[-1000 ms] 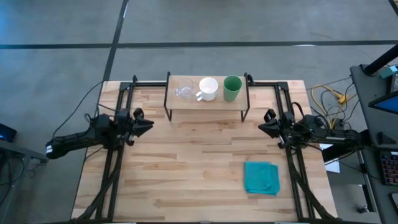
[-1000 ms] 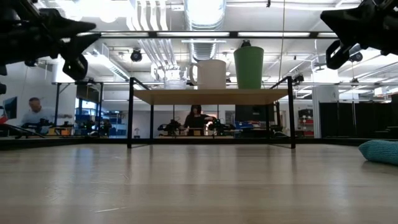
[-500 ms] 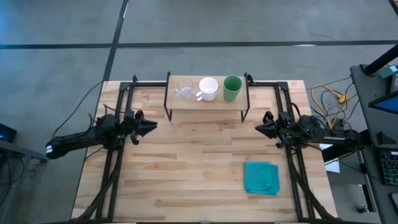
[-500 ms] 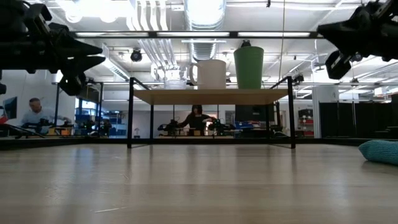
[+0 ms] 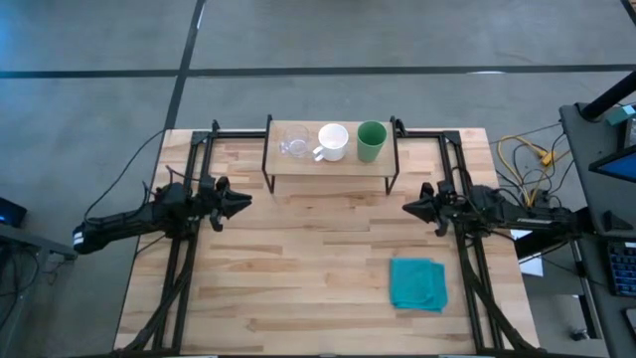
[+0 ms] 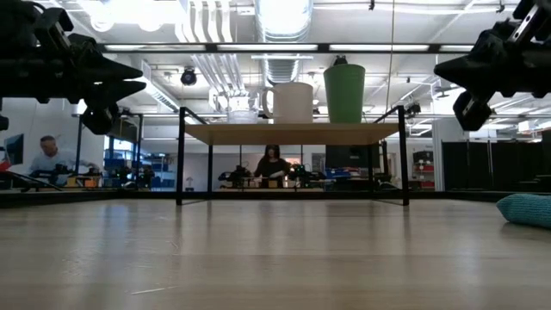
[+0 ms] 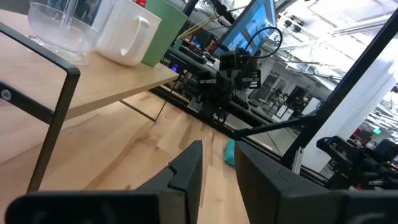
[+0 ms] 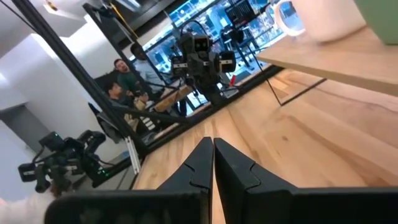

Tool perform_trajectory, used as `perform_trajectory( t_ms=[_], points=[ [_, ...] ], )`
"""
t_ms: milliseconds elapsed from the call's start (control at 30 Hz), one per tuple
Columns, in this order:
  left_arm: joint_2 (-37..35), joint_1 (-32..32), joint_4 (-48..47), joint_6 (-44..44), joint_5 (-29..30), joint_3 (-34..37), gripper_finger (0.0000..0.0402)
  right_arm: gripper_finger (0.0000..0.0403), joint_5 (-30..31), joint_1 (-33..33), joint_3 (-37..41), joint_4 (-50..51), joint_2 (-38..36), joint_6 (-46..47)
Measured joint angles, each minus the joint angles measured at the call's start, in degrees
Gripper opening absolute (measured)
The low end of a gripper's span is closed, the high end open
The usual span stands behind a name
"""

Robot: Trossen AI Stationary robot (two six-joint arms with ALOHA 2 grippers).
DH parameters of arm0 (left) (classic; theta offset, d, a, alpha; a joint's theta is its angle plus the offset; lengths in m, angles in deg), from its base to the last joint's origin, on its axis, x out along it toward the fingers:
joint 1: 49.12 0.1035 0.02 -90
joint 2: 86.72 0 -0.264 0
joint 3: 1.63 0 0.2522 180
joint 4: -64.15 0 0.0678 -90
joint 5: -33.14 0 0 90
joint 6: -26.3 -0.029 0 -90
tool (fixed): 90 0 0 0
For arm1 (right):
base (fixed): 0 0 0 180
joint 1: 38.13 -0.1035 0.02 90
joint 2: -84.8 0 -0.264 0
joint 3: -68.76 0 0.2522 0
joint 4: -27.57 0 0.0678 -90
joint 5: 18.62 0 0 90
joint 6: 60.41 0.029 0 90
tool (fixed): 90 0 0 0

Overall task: Stack small to large cups/mugs on shelf
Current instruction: Return to Home Position

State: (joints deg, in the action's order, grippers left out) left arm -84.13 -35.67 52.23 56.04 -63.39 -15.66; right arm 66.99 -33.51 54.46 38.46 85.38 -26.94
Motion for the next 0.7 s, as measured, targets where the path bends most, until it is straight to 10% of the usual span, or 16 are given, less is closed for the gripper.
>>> perform_trajectory(
  t_ms=[700],
  points=[
    [0.0,0.02,0.31,-0.09,-0.41,0.02,0.008,0.0009,-0.02,0.0,-0.02,2.01,1.01,-0.28]
  ],
)
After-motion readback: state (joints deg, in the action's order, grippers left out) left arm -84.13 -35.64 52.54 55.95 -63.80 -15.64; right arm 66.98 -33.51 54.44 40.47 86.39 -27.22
